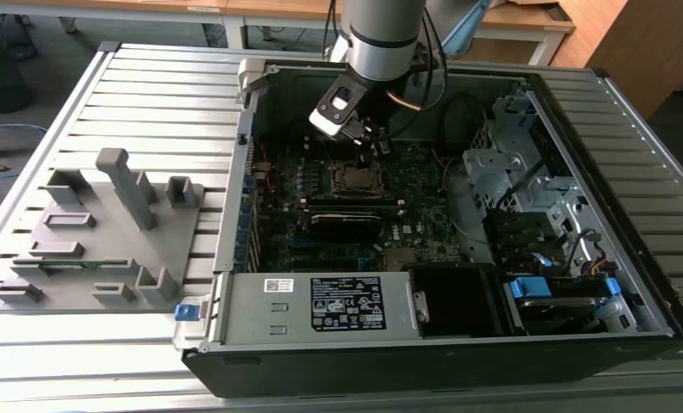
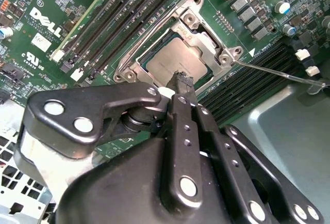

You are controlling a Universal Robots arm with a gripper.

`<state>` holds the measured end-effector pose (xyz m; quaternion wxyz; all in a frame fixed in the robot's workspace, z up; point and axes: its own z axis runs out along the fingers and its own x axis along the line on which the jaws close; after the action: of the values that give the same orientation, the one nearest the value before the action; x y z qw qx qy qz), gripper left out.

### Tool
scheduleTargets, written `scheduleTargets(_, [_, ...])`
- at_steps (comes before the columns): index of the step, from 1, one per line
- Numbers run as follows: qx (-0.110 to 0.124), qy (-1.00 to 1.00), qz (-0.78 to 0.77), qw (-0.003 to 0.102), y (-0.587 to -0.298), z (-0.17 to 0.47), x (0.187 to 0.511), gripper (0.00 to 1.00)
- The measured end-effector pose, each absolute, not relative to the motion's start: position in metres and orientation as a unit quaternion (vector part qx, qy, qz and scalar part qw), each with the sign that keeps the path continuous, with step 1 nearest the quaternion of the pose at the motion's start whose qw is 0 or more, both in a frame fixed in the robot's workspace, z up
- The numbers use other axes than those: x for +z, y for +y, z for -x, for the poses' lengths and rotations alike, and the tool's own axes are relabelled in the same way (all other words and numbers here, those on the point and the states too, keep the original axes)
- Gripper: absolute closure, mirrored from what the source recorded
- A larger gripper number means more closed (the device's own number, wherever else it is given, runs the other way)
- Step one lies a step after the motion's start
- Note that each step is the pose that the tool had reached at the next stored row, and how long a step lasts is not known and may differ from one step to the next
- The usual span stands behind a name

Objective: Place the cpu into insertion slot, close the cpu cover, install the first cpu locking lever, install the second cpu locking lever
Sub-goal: 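Close the cpu cover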

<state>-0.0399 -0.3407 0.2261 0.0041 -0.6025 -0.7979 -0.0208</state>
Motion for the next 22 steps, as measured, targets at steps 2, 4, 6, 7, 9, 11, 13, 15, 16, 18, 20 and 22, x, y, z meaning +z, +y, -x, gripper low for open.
scheduleTargets(2, [-0.021, -0.798, 0.602, 0.004, -0.3407, 0.0399, 0.2261, 0.89])
scheduleTargets(4, [-0.021, -0.798, 0.602, 0.004, -0.3407, 0.0399, 0.2261, 0.89])
scheduleTargets(6, [-0.021, -0.798, 0.602, 0.004, -0.3407, 0.0399, 0.2261, 0.89])
scheduleTargets(7, [-0.021, -0.799, 0.601, 0.004, -0.3407, 0.0399, 0.2261, 0.89])
scheduleTargets(9, [-0.021, -0.802, 0.597, 0.004, -0.3407, 0.0399, 0.2261, 0.89])
scheduleTargets(11, [-0.021, -0.805, 0.593, 0.004, -0.3407, 0.0399, 0.2261, 0.89])
scheduleTargets(13, [-0.021, -0.808, 0.589, 0.004, -0.3407, 0.0399, 0.2261, 0.89])
scheduleTargets(15, [-0.021, -0.809, 0.588, 0.005, -0.3407, 0.0399, 0.2261, 0.89])
scheduleTargets(16, [-0.021, -0.809, 0.588, 0.005, -0.3407, 0.0399, 0.2261, 0.89])
scheduleTargets(18, [-0.021, -0.809, 0.588, 0.005, -0.3407, 0.0399, 0.2261, 0.89])
scheduleTargets(20, [-0.021, -0.809, 0.588, 0.005, -0.3407, 0.0399, 0.2261, 0.89])
scheduleTargets(22, [-0.021, -0.809, 0.588, 0.005, -0.3407, 0.0399, 0.2261, 0.89])
